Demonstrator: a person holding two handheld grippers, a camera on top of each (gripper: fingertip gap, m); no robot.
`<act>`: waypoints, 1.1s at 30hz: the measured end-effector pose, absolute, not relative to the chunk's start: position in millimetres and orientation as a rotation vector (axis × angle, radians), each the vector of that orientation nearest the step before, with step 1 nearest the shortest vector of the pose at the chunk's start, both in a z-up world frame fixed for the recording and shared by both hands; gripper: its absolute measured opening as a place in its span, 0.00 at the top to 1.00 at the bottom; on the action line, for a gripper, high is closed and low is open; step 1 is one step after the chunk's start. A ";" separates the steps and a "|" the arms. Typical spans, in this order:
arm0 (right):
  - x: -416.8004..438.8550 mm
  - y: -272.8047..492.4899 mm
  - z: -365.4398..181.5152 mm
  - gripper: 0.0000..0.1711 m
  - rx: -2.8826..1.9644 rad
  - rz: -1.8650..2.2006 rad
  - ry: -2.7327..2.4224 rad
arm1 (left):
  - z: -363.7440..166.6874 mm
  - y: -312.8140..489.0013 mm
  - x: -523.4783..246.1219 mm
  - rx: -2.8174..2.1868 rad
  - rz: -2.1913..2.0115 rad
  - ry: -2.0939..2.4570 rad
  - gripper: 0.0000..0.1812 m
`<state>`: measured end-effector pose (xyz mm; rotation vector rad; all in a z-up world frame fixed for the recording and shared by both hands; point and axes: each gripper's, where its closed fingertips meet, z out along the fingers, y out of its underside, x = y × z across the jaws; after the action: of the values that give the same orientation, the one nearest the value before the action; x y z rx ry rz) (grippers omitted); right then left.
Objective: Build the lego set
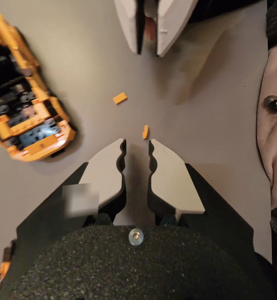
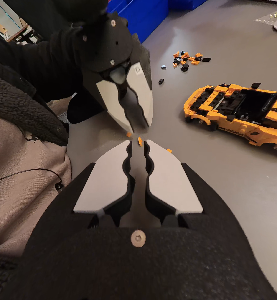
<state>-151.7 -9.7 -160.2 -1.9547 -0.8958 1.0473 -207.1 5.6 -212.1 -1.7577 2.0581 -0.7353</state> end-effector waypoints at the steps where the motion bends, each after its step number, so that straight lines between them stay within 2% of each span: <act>1: -151.5 -9.7 -159.4 0.92 -1.950 1.048 -0.894 | -205.4 12.1 -210.5 -1.767 -0.736 2.018 0.87; 5: -152.9 -11.4 -161.1 0.93 -1.951 1.042 -0.915 | -190.8 14.2 -219.1 -1.756 -0.774 1.972 0.92; 12: -173.0 -11.0 -201.5 0.92 -1.953 0.624 -1.382 | -218.8 -6.7 -202.1 -1.754 -0.794 2.044 0.93; 16: -183.6 -10.7 -204.2 0.91 -1.868 0.581 -1.512 | -226.5 -4.4 -198.9 -1.814 -0.803 2.060 0.98; 28: -192.5 -2.5 -218.9 0.88 -1.489 0.239 -1.803 | -219.3 -8.6 -196.2 -2.219 -1.399 1.940 0.99; 33: -195.5 2.8 -216.7 0.95 -1.427 0.187 -1.818 | -211.7 -5.2 -195.0 -2.253 -1.552 1.861 0.99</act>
<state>-195.5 2.8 -216.7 -1.4272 -1.8176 0.1873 -195.0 -5.2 -211.7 -2.2534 1.8613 -1.5518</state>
